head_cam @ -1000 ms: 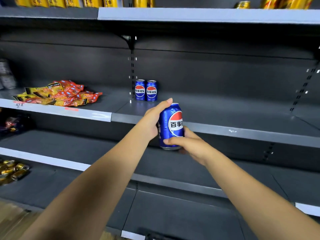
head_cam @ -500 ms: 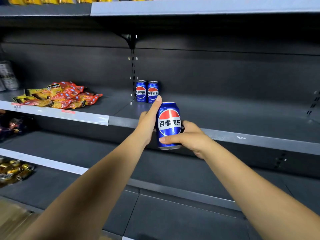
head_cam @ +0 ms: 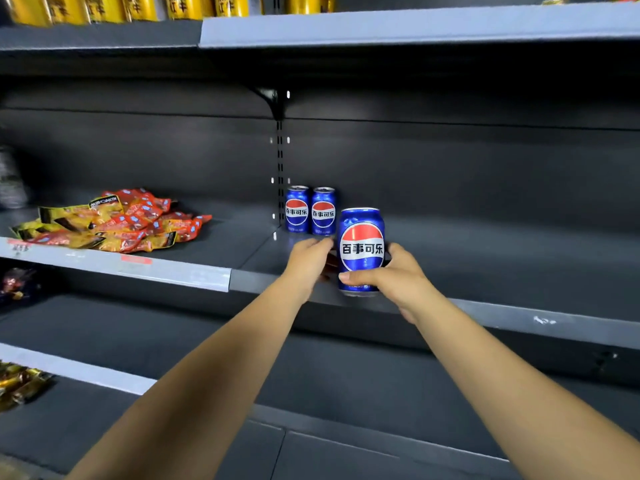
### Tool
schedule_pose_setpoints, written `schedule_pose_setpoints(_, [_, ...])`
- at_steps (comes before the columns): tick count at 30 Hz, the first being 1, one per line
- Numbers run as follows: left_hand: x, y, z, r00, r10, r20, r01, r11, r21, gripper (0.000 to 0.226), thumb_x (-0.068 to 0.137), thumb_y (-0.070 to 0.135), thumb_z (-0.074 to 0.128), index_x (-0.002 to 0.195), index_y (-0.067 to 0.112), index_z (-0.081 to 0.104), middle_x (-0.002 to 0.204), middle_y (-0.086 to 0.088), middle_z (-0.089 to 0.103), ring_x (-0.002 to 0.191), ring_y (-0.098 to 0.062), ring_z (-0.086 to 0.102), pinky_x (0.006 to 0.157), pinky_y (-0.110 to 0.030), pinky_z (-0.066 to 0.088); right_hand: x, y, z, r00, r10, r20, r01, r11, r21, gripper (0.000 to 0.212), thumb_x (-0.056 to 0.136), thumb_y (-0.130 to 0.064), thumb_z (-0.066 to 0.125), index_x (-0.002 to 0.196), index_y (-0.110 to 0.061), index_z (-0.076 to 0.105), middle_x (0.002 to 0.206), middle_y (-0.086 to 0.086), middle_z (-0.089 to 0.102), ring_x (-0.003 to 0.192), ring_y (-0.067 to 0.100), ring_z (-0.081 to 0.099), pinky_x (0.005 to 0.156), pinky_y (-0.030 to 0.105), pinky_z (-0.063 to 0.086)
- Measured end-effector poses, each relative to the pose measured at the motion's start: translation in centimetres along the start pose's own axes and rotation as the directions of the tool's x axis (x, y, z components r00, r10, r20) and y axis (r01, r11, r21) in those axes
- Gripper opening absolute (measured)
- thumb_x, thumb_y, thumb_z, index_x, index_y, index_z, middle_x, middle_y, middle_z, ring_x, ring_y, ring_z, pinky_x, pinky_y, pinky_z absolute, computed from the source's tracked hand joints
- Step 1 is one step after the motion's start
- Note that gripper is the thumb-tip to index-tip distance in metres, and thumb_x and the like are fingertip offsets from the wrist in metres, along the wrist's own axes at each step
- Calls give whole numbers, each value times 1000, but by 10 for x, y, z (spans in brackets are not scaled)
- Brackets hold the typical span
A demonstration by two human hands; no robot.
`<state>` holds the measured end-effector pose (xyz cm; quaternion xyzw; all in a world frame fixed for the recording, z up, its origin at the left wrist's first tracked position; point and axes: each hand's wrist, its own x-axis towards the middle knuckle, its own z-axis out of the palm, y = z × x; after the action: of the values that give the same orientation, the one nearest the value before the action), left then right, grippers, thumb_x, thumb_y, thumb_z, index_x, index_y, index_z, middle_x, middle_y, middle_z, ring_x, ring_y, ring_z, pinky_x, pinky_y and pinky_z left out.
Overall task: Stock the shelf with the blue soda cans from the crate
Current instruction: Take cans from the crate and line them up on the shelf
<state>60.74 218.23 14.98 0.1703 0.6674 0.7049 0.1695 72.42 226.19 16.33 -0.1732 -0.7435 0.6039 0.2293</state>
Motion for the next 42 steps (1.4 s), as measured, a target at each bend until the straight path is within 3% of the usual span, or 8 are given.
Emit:
schedule_pose_setpoints(3, [25,1,-12,999,38,23,-40,996,86,15,91,12,49,83,14,61,80,-5,66,75,-23,60,76,-34,49,22,-5,12,999,-37,-34,37,999,4,57,62,-1,85,102,-18,48,89,-11,60,78,2,59,58,11,44])
schedule_pose_setpoints(9, [67,-5,-34,996,86,27,-89,985,146,12,93,12,48,90,11,59,70,-2,60,48,-6,55,38,-13,37,67,-3,34,996,-67,-60,68,997,26,66,61,6,82,111,-17,45,92,-13,59,81,-1,57,66,13,47])
schedule_pose_setpoints(15, [112,-16,-54,1000,17,17,-20,986,166,16,93,18,49,79,18,57,81,-9,64,70,-22,60,62,-27,44,101,19,53,995,-27,-92,26,1000,-12,71,58,7,84,111,-19,43,94,-12,59,85,1,57,66,15,46])
schedule_pose_setpoints(24, [152,-26,-71,999,11,49,-23,968,250,20,95,17,48,76,19,53,73,-1,58,61,-12,53,54,-23,39,134,45,68,987,58,-151,-63,998,-31,72,56,10,82,110,-17,43,93,-7,61,90,14,59,72,23,46])
schedule_pose_setpoints(27, [161,-27,-78,998,21,59,-37,960,276,20,94,12,48,76,19,51,72,-1,58,59,-11,51,50,-19,39,141,46,71,986,61,-154,-66,997,-28,70,58,12,81,109,-17,42,93,-5,61,85,10,59,60,16,46])
schedule_pose_setpoints(30, [171,-25,-84,998,30,47,-41,963,267,11,94,10,48,84,12,54,70,-2,57,58,-10,50,40,-10,39,147,49,72,983,63,-175,-69,997,-28,71,59,11,81,110,-17,41,96,-3,61,85,9,58,62,17,45])
schedule_pose_setpoints(34, [187,-25,-85,999,32,14,-34,962,269,5,92,10,49,93,12,53,71,-3,57,58,-12,51,48,-17,37,155,51,68,980,99,-174,-111,992,-62,74,60,9,81,114,-17,38,99,-4,61,89,11,57,60,17,44])
schedule_pose_setpoints(42, [206,-36,-70,997,75,1,-71,936,344,32,86,11,56,117,13,45,95,-3,57,83,-20,53,63,-26,37,174,54,60,983,135,-125,-155,974,-164,72,66,3,80,115,-18,33,102,-7,59,102,14,54,82,22,41])
